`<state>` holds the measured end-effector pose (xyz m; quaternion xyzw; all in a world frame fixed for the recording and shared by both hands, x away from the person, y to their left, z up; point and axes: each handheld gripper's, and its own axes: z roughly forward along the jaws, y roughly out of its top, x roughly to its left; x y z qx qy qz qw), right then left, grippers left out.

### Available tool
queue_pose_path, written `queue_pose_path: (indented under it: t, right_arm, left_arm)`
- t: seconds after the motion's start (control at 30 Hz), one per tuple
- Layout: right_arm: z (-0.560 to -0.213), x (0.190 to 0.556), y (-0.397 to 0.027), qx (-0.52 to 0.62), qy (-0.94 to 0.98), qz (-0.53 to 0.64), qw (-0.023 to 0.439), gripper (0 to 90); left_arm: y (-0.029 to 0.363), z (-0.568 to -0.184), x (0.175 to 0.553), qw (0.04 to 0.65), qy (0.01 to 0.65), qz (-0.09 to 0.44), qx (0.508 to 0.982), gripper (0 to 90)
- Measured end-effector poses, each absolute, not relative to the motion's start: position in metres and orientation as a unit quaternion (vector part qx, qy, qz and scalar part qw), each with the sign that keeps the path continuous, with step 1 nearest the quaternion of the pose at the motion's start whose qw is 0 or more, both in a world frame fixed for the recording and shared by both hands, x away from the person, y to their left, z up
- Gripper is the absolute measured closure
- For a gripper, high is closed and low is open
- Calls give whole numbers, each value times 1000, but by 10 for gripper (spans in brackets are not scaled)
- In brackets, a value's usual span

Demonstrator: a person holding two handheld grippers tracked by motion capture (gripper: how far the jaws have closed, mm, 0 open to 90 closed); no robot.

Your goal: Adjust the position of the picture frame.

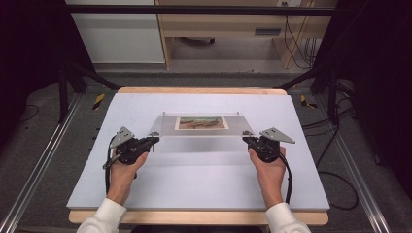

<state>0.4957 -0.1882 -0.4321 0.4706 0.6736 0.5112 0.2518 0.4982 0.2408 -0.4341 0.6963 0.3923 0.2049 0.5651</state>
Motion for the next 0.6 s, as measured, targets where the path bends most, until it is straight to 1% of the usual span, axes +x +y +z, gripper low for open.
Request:
queue_pose_path:
  t: [0.4, 0.6]
  right_arm:
    - [-439, 492, -184, 472, 680, 503, 249, 845]
    - [-446, 487, -184, 477, 683, 501, 234, 848]
  left_arm:
    - [244, -443, 496, 552, 401, 196, 704, 838]
    - [243, -450, 490, 538, 409, 198, 710, 841]
